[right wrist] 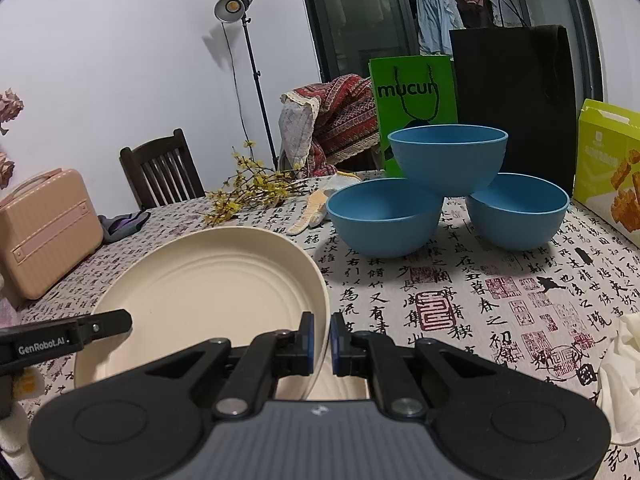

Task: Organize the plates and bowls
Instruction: 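Carry the held cream plate with both grippers past the stacked blue bowls, then lower the cream plate onto the other cream plates beside the bowls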

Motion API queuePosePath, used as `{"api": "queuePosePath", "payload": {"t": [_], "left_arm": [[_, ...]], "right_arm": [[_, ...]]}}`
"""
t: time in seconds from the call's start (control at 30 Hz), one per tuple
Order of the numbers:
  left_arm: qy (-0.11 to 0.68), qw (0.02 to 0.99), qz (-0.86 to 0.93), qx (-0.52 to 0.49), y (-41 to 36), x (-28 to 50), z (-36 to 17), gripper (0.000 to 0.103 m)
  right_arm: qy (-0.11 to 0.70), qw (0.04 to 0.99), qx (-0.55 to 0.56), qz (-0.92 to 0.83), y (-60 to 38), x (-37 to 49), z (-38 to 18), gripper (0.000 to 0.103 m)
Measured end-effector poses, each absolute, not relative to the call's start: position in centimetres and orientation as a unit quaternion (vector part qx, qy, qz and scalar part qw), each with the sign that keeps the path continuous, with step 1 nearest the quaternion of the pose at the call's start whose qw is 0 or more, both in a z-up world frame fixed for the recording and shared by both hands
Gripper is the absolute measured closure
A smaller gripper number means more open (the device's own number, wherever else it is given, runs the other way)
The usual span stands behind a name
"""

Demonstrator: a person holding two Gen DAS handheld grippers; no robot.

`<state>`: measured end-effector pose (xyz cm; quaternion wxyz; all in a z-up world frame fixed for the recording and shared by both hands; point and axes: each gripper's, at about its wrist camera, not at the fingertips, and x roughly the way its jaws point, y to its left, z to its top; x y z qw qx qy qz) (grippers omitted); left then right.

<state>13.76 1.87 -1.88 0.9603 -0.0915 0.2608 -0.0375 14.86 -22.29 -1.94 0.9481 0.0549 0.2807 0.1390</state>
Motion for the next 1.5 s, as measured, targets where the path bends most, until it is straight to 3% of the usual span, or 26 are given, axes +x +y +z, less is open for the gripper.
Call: {"api": "queuePosePath", "payload": {"t": [1.5], "left_arm": [[0.29,0.955,-0.045,-0.044,-0.6,13.2,-4.3,0.084]], "right_arm": [[0.303,0.944,0.045,0.12,-23.7,14.5,-4.9,0.095]]}}
